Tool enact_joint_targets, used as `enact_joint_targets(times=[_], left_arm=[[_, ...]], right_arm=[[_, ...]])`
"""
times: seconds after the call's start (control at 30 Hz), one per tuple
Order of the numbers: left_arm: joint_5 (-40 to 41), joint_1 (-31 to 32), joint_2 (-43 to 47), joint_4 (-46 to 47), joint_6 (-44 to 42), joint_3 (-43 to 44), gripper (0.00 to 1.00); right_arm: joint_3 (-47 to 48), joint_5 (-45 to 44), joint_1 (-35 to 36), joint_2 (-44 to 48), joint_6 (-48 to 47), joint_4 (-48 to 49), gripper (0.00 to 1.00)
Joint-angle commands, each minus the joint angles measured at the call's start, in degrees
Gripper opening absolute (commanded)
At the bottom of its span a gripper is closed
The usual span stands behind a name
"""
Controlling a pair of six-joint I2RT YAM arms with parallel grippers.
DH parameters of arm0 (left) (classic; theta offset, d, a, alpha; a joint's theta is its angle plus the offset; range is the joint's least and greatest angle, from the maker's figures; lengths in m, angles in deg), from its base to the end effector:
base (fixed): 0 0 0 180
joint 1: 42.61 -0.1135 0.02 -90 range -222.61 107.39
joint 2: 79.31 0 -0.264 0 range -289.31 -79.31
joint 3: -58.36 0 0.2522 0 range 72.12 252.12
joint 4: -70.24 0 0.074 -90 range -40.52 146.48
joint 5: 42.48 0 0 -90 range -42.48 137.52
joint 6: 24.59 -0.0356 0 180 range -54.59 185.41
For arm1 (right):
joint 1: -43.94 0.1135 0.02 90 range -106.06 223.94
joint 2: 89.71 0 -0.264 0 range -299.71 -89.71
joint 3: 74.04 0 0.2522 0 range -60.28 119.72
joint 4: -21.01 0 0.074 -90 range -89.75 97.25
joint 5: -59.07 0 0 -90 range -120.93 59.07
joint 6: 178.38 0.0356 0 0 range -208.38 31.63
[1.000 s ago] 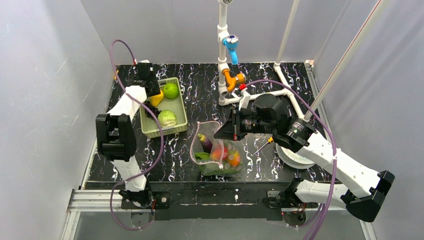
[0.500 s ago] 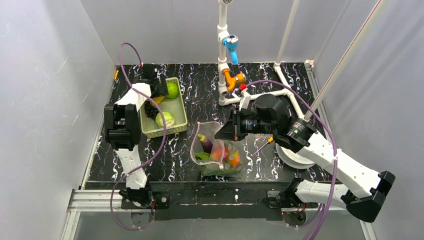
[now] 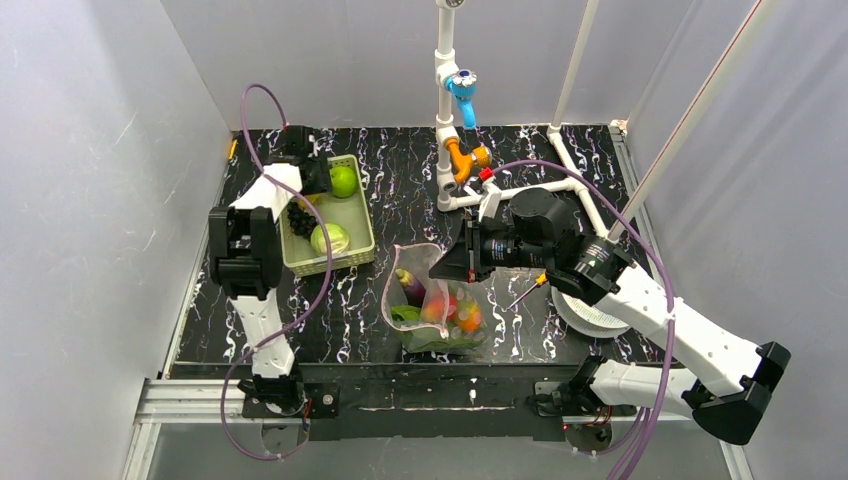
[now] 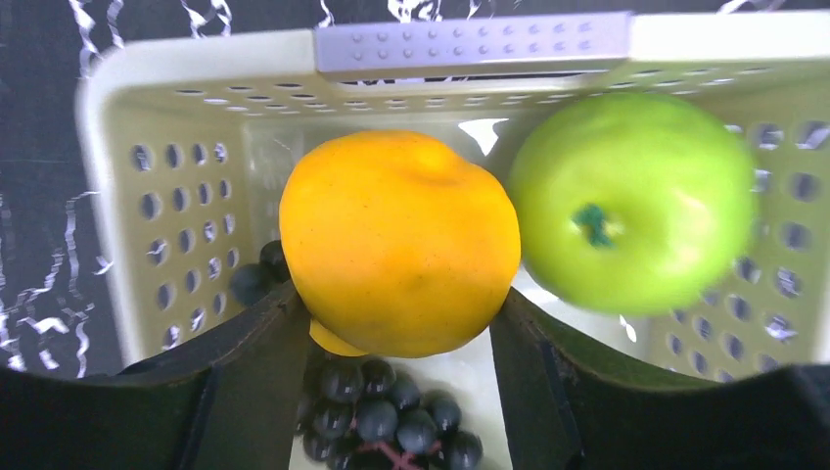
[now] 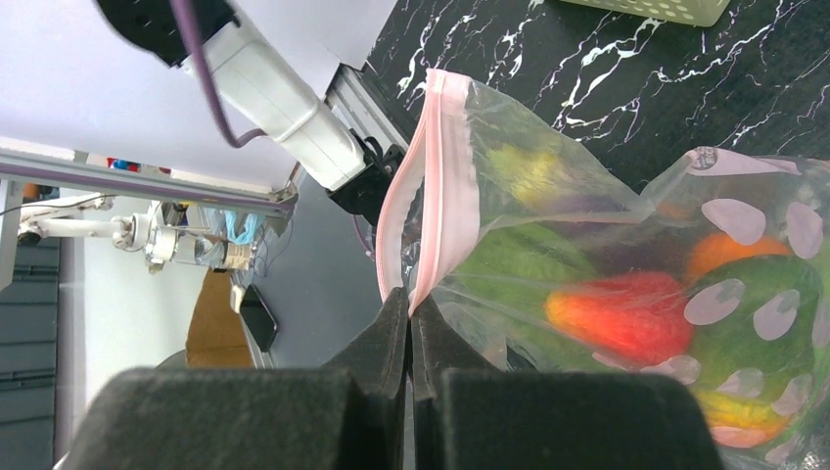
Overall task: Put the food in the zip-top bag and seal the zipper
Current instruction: Pick up the fake fruit from the bin, then place the fake fruit in the zipper food storage bag.
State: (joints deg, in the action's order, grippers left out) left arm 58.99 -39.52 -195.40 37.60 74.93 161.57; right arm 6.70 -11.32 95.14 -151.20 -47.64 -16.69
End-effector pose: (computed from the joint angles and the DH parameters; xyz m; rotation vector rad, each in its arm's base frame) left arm 0.4580 -0.0176 0.2167 -0.2278 2.3377 0.1289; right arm 0.1374 0.1899 0.3946 -0.4564 2.0882 1.3536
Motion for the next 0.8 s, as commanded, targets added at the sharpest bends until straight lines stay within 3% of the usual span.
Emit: enact_joint_targets(times=[0.0, 0.13, 0.27, 0.33, 0.47, 0.6, 0.77], left_arm=[[-3.26, -0.36, 15.63, -0.09, -0.58, -1.17, 0.28], [-12.76, -0.28, 28.67, -3.01, 3.37, -5.92, 0.28], [-32.65, -0.28, 43.79, -6.36, 12.14, -12.86, 0.29], [-46.89, -0.28, 50.59, -2.66, 19.3, -19.99, 0.31], [-62.98, 0.74, 61.8, 10.53, 33.11, -35.27, 0.33], [-70.84, 2.62, 68.79, 8.28, 35.57, -36.99, 0.34], [-67.21, 8.72, 80.74, 12.15, 40.21, -40.01, 0.39]], right_arm=[[1.44, 0.29, 0.26, 0.01, 0.09, 2.09, 0.01], [0.82, -0.46, 0.24, 0.05, -0.17, 2.53, 0.01], [0.26, -1.72, 0.26, 0.03, -0.38, 3.57, 0.01], [0.22, -2.44, 0.14, -0.26, -0.41, 4.33, 0.01], [0.88, -2.63, 0.13, -0.88, -0.19, 5.69, 0.01], [1.63, -3.35, 0.15, -0.59, -0.04, 5.61, 0.01], [1.92, -4.65, 0.16, -0.2, 0.12, 5.39, 0.01]])
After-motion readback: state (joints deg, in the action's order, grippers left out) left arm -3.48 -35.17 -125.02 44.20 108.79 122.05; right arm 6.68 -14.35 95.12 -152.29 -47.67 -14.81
